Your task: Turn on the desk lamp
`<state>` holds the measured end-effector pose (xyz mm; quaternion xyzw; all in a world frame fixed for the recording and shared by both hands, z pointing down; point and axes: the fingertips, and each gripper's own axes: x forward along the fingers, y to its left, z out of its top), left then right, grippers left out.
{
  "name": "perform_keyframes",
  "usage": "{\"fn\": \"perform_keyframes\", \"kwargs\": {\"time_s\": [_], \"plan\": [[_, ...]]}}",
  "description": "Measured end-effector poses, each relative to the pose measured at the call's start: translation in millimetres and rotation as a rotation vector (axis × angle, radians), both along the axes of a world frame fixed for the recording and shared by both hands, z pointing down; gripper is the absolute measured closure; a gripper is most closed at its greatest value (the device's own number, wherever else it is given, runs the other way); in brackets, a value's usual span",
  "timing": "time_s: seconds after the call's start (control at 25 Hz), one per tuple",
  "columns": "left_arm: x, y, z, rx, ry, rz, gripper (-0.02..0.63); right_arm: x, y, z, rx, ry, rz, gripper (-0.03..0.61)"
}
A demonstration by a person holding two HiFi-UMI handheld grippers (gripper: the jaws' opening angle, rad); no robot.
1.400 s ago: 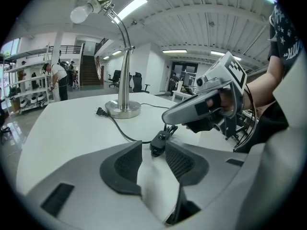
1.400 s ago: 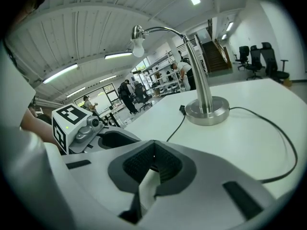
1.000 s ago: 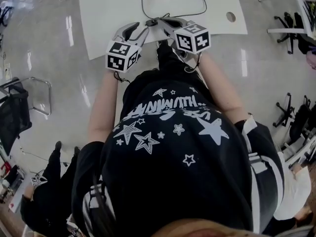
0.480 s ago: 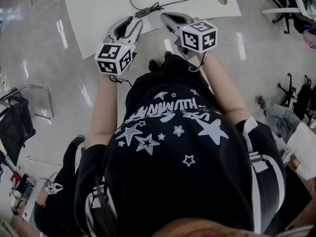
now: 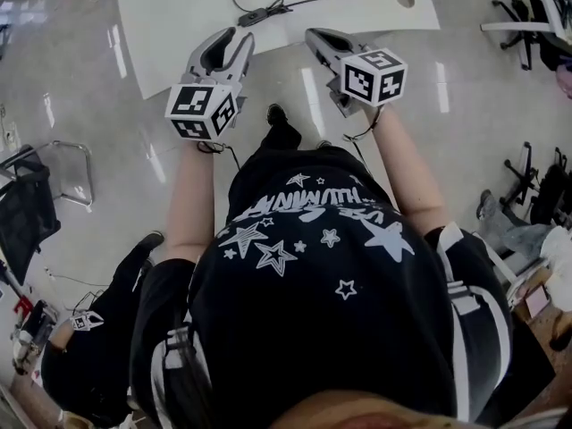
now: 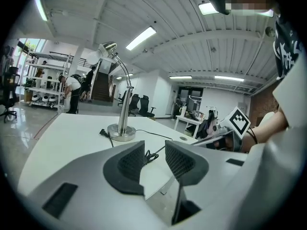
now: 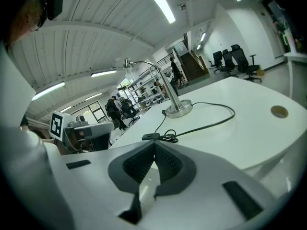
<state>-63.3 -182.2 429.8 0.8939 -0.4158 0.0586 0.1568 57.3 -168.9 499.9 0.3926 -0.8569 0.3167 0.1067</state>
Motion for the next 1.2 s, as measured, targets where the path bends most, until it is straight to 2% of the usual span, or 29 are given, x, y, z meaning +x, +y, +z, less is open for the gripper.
{"fn": "perform_keyframes", "kwargs": {"time_s": [0.2, 0.44, 0.64, 0.76, 0.96, 1.2], "plan": [[12, 21, -13, 0.038, -0.017, -0.066, 0.471, 20, 21, -6, 0.0, -0.052, 0.013, 0.572], [18, 62, -27, 0.064, -0.008, -0.125, 0.471, 33, 59, -24, 0.039, -0.052, -0.038, 0.572], [50, 114, -30, 0.082, -0.011, -0.145, 0.472, 69, 108, -29, 0.061, -0.059, -0.061, 0.572], [53, 126, -36, 0.091, -0.011, -0.153, 0.472, 72, 118, -35, 0.071, -0.059, -0.07, 0.572], [52, 136, -50, 0.123, -0.01, -0.186, 0.529, 74, 127, -46, 0.09, -0.06, -0.084, 0.572], [69, 169, -57, 0.144, -0.026, -0.223, 0.569, 93, 157, -57, 0.111, -0.064, -0.11, 0.572]]}}
